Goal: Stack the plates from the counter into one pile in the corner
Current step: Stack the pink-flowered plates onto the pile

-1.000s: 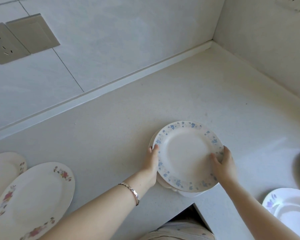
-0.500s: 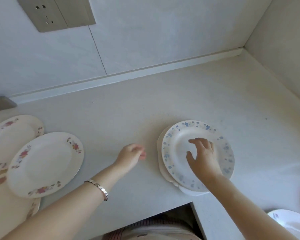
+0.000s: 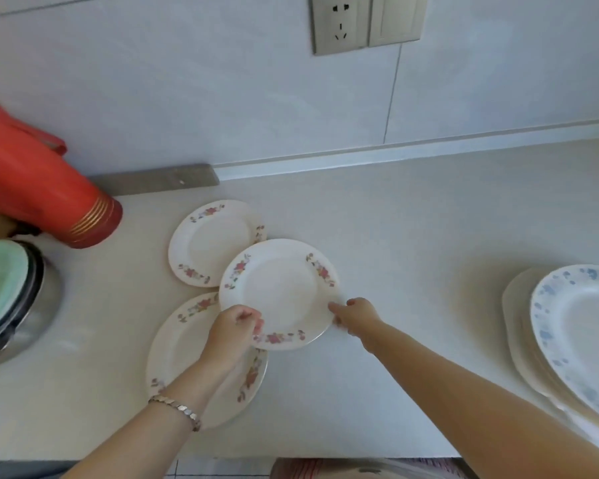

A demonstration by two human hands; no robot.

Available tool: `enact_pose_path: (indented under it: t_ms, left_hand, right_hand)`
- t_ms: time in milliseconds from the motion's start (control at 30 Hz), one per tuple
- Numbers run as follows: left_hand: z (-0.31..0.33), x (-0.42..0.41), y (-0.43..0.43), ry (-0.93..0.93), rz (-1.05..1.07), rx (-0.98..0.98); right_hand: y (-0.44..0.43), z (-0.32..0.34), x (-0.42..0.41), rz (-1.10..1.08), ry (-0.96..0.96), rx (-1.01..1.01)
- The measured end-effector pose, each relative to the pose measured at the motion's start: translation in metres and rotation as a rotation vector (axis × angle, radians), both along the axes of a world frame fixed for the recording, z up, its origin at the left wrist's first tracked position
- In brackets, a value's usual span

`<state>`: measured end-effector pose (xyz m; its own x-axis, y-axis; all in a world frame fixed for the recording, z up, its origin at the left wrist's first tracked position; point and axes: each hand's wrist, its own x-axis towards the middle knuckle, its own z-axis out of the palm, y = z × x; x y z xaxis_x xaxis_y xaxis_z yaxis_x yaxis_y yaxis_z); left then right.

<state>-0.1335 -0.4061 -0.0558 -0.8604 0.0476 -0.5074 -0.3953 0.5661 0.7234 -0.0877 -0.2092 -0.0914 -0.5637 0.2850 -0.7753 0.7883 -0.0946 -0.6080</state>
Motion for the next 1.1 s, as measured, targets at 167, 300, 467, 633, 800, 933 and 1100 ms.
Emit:
enact_pose_path:
  t_ms: [167,300,467,633,800,933,1100]
  left_hand:
    - [-0.008,-0.031,-0.045,0.001,-0.012,-0.046]
    - [-0.019,-0.054,-0.068,0.103,-0.029,-0.135]
    - [-0.039,-0.085,-0.086,0.21,-0.217,-0.498]
    - [-0.052,-0.113,-0.101,0.102,-0.348,-0.704]
    - [-0.047,-0.121,-0.106,0.068,-0.457,-0.554]
    - [-0.03,-0.117,-0.094,0.187,-0.548,-0.514]
    - [0.0,-0.108,-0.06,0.292,-0.557,-0.392]
  right_hand:
    - [-0.036,-0.007,-0.021,-0.455,-0.035,-0.236]
    - [-0.037,-0.011,-0.015,-0.603,0.013,-0.324]
    - [-0.018,-0.004,0.001,-0.646,0.118,-0.348]
    - [0.014,0.011,0.025,-0.728,0.231,-0.385]
    - [0.038,0.013,0.046,-0.774,0.26,-0.379]
    - [0.048,0.006,0.059,-0.774,0.265,-0.38]
    - [0.065,0.01,0.076,-0.763,0.327,-0.394]
